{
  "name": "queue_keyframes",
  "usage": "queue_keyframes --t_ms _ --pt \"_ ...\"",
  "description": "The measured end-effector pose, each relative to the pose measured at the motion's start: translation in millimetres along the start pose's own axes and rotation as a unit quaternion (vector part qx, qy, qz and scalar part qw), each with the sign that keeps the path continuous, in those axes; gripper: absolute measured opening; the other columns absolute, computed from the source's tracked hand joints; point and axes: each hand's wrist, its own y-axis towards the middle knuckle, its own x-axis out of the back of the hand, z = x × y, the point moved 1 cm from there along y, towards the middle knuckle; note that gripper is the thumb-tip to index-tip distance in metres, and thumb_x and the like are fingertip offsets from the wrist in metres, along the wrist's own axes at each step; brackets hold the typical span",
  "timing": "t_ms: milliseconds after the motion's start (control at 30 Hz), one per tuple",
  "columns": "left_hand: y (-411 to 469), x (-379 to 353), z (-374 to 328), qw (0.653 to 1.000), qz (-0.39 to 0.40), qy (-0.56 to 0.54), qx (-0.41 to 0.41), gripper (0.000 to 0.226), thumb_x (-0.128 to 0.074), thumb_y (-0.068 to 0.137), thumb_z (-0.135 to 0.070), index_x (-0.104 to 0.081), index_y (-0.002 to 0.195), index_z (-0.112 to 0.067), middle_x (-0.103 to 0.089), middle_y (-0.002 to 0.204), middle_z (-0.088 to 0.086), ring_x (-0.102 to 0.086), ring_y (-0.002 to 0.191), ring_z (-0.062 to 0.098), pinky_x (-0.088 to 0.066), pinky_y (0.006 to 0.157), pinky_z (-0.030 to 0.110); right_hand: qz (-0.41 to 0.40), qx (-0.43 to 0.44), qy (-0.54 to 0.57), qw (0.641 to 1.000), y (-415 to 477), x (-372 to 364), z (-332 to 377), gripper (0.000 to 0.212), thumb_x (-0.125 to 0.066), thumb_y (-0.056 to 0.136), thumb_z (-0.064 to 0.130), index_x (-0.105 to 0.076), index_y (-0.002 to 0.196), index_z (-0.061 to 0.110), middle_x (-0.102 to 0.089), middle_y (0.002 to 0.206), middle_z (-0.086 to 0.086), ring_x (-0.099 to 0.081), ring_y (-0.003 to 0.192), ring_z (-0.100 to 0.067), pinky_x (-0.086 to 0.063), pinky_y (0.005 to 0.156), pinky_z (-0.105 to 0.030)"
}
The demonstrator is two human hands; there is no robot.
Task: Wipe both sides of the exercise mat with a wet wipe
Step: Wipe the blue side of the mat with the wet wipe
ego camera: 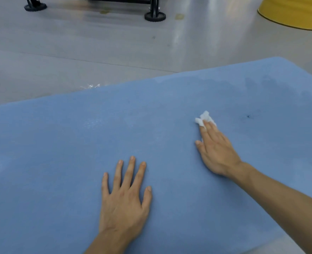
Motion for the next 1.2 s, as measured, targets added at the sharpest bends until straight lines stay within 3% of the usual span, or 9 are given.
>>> queue_keyframes --t_ms 133,267,400,567,700,900,1033,1100,1200 --pt "8 3 -4 1.0 0.023 -0.005 0.0 0.064 -0.028 0.098 -0.057 -0.03 0.159 -0.037 -0.017 0.169 -0.011 -0.013 0.157 0.019 -0.009 0.121 0.056 0.053 0.126 0.008 0.991 -26 2 51 0.069 -0.025 0.102 0.044 0.002 0.163 0.026 0.01 0.169 0.006 0.011 0.155 -0.006 -0.002 0.126 -0.029" --pt "44 12 -16 0.999 0.046 -0.026 -0.005 0.075 -0.005 0.091 -0.068 -0.009 0.162 -0.043 0.007 0.17 -0.016 0.011 0.157 0.012 0.008 0.123 0.052 0.069 0.177 -0.018 0.982 -43 1 59 0.067 -0.024 0.104 0.045 0.006 0.161 0.029 0.009 0.168 0.011 0.01 0.154 -0.002 0.006 0.123 -0.022" --pt "87 18 -33 0.998 0.062 -0.026 -0.011 0.081 0.002 0.084 -0.07 -0.002 0.161 -0.043 0.012 0.17 -0.016 0.015 0.156 0.013 0.006 0.124 0.056 0.027 0.054 -0.05 0.997 -23 8 -9 0.068 -0.017 0.102 0.048 -0.013 0.162 0.017 -0.014 0.167 0.001 -0.021 0.154 -0.019 -0.003 0.123 -0.027" --pt "117 14 -46 0.998 0.063 -0.026 -0.004 0.071 -0.017 0.097 -0.068 -0.005 0.161 -0.041 0.011 0.17 -0.014 0.014 0.156 0.014 0.006 0.123 0.061 -0.011 -0.136 -0.077 0.988 -1 25 -98 0.066 -0.023 0.102 0.041 -0.023 0.157 0.005 -0.031 0.161 -0.018 -0.028 0.149 -0.032 -0.024 0.12 -0.049" --pt "121 9 -50 0.999 0.048 -0.019 0.005 0.077 -0.011 0.089 -0.069 -0.002 0.16 -0.042 0.012 0.17 -0.013 0.015 0.156 0.015 0.007 0.122 0.061 -0.028 -0.23 -0.031 0.972 16 25 -113 0.066 -0.035 0.103 0.036 -0.021 0.156 0.0 -0.029 0.159 -0.024 -0.031 0.145 -0.039 -0.028 0.118 -0.052" --pt "120 9 -49 0.999 0.039 -0.02 0.007 0.078 -0.004 0.088 -0.068 0.002 0.161 -0.041 0.017 0.169 -0.013 0.019 0.155 0.014 0.008 0.122 0.061 -0.009 -0.015 0.01 1.0 46 0 -19 0.075 -0.022 0.097 0.048 -0.006 0.163 0.015 0.0 0.17 -0.012 0.003 0.157 -0.018 -0.001 0.127 -0.032" --pt "121 9 -50 0.999 0.04 -0.017 0.009 0.076 -0.002 0.09 -0.071 0.009 0.16 -0.043 0.022 0.168 -0.012 0.023 0.154 0.014 0.011 0.122 0.059 0.031 0.155 -0.021 0.987 34 -8 46 0.068 -0.02 0.102 0.048 0.002 0.163 0.028 0.007 0.17 0.006 0.007 0.155 -0.005 -0.001 0.125 -0.026" --pt "121 8 -50 0.999 0.037 -0.018 0.009 0.076 -0.002 0.09 -0.071 0.01 0.16 -0.043 0.023 0.168 -0.012 0.024 0.154 0.014 0.012 0.122 0.059 0.03 0.156 -0.034 0.987 33 -8 44 0.066 -0.018 0.103 0.048 0.006 0.162 0.032 0.009 0.169 0.013 0.007 0.154 -0.001 -0.002 0.123 -0.026" --pt "121 8 -50 0.999 0.032 -0.017 0.009 0.077 -0.005 0.088 -0.068 0.006 0.16 -0.043 0.02 0.169 -0.012 0.022 0.155 0.014 0.011 0.122 0.059 0.004 0.044 -0.034 0.998 46 -2 3 0.066 -0.015 0.1 0.048 0.001 0.162 0.03 -0.001 0.17 0.012 -0.005 0.155 -0.006 -0.009 0.121 -0.03"
